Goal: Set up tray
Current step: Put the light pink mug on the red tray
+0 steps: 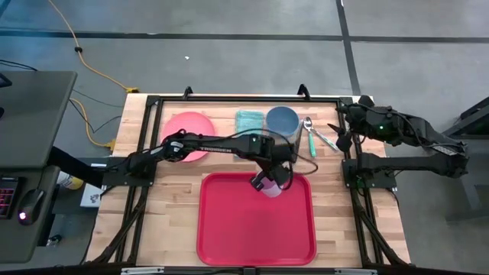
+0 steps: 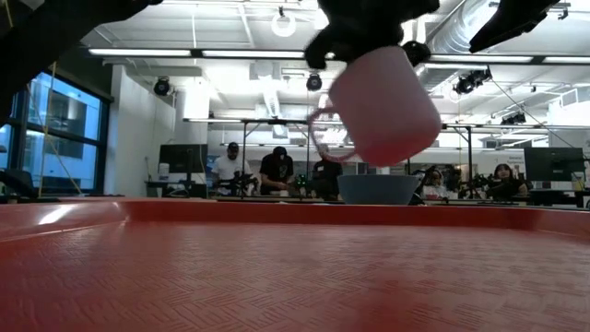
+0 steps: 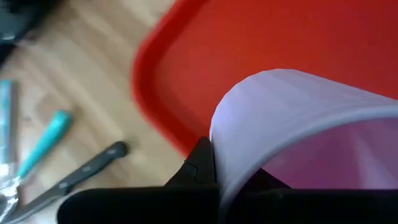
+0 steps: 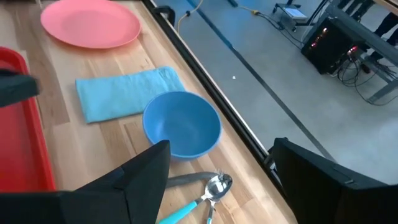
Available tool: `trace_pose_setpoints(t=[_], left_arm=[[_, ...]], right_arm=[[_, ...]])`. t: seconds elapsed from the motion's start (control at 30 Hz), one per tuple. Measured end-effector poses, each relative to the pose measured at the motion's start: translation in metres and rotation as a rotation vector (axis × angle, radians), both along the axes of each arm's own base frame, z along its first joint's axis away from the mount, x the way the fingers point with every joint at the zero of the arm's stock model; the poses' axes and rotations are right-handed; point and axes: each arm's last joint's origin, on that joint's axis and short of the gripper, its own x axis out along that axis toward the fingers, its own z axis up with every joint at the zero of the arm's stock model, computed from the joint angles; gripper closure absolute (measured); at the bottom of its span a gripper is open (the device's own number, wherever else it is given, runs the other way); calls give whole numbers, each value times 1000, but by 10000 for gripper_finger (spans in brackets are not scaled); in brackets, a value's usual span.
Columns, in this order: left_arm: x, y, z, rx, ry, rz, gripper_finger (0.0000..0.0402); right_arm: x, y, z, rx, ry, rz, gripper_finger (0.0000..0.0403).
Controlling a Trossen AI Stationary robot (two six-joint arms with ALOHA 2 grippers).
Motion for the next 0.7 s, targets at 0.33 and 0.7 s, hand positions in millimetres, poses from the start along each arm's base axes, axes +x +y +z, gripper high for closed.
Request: trace_pose_setpoints(t=[0.33,0.7], left_arm=[[0,-18,-8,7,35,7,377],[-2,-14,-42,88,207,55,377]], right_arm=[[0,0,0,13,-16,-5,137],[1,1,0,36,-24,23,137]])
